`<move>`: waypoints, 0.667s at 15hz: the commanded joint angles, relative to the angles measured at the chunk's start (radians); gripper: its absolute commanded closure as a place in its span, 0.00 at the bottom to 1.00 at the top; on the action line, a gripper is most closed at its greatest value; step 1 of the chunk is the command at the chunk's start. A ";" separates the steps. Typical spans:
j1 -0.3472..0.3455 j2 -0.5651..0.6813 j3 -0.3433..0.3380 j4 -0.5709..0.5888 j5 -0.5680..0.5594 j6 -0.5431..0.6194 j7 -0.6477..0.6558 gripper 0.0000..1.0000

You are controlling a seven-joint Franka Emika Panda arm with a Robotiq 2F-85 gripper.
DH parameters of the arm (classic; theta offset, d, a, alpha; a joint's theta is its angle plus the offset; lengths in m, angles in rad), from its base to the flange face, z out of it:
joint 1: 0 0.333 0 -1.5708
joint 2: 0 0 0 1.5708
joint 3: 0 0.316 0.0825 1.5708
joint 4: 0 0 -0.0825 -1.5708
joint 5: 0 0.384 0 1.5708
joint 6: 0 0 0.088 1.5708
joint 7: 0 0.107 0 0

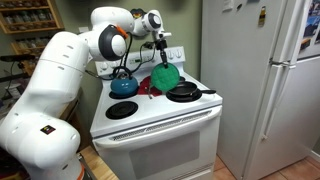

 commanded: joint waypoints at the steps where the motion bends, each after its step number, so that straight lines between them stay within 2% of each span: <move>1: 0.004 -0.004 -0.002 -0.008 -0.024 0.027 -0.036 0.99; 3: 0.005 -0.005 0.002 -0.018 -0.070 0.073 -0.163 0.99; 10: 0.006 -0.011 -0.008 -0.088 -0.201 0.181 -0.487 0.99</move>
